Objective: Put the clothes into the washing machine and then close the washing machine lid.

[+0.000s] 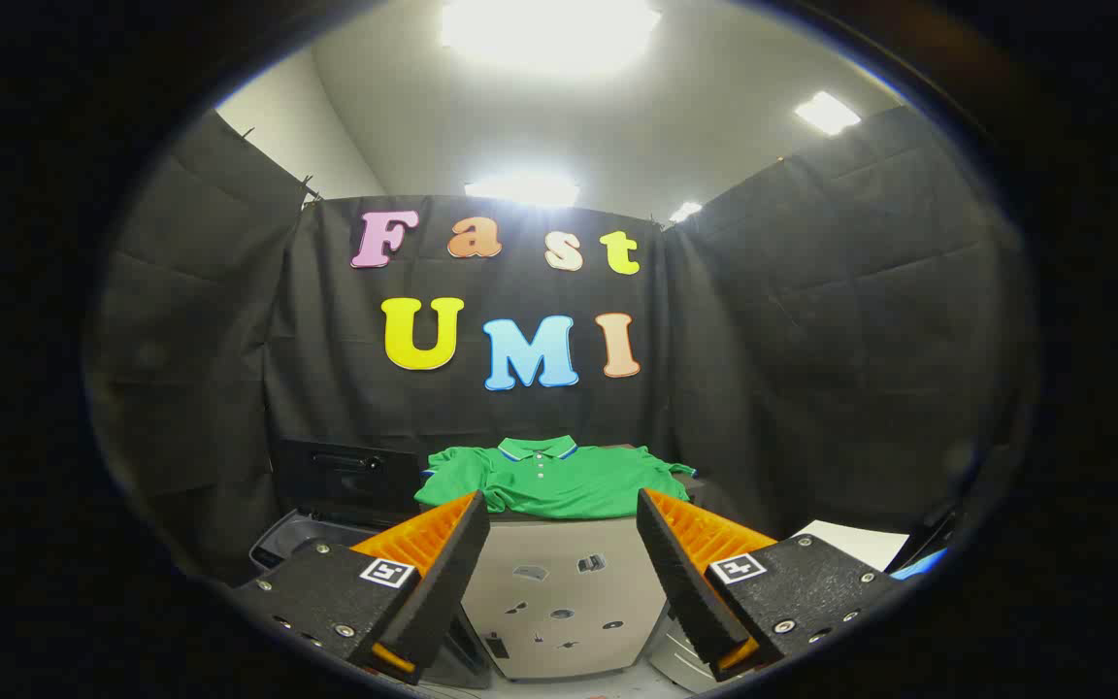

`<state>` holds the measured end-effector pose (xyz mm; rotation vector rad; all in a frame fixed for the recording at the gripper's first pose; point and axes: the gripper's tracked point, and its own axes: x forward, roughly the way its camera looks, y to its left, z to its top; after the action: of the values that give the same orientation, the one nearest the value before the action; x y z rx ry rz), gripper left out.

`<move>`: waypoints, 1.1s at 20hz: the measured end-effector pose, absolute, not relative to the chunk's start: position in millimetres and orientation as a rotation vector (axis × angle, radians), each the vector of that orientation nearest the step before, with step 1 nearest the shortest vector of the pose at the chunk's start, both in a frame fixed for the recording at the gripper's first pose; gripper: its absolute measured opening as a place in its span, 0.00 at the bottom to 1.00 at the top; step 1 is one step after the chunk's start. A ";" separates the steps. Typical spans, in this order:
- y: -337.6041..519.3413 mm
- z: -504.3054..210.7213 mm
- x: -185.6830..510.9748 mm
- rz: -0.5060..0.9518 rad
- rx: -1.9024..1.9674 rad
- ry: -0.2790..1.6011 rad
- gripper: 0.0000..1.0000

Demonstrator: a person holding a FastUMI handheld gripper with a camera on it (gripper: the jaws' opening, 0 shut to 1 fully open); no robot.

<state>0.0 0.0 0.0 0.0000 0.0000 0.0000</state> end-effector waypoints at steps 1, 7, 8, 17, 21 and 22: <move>1.4 -1.5 1.1 0.006 0.002 0.002 0.95; 11.8 -4.2 2.2 0.060 0.009 0.005 0.95; 13.2 -6.3 2.2 0.067 0.011 0.008 0.95; 12.9 -14.1 3.3 0.083 0.003 0.032 0.95; 10.6 -12.6 3.4 0.075 0.005 0.032 0.95; 11.0 -11.7 3.7 0.074 0.004 0.032 0.95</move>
<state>3.7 11.0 -11.7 0.0038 0.0319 0.0744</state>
